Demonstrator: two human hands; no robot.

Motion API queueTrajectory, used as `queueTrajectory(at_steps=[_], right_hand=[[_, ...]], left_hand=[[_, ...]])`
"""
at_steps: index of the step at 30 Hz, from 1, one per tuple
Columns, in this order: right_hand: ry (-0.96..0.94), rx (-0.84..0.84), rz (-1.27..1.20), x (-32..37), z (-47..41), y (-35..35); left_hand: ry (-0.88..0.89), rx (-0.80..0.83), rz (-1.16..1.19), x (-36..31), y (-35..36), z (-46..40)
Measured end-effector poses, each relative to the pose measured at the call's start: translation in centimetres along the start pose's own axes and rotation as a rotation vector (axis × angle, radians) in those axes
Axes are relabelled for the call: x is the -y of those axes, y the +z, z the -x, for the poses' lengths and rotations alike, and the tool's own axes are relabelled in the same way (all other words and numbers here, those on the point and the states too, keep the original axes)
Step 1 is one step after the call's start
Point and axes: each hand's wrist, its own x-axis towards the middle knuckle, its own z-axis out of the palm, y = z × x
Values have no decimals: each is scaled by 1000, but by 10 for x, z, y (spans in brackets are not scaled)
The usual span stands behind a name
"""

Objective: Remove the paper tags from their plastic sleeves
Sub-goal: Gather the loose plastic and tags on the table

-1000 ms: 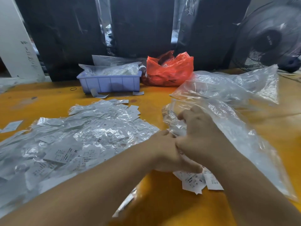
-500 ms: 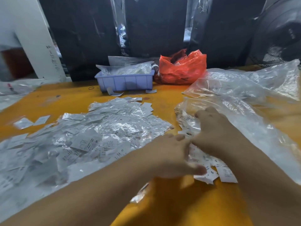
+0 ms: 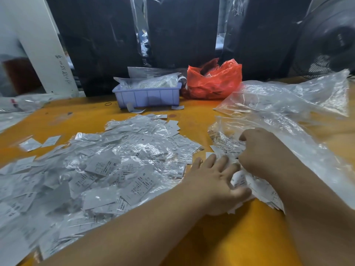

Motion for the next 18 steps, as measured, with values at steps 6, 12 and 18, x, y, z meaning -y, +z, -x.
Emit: queueTrajectory(at_steps=[6, 12, 18], right_hand=[[26, 1, 42, 0, 4, -5], [-229, -106, -44, 13, 13, -5], [-442, -162, -456, 30, 23, 2]], left_hand=[[-67, 88, 33, 15, -6, 26], [-100, -148, -20, 28, -20, 48], [-124, -438, 136, 27, -25, 55]])
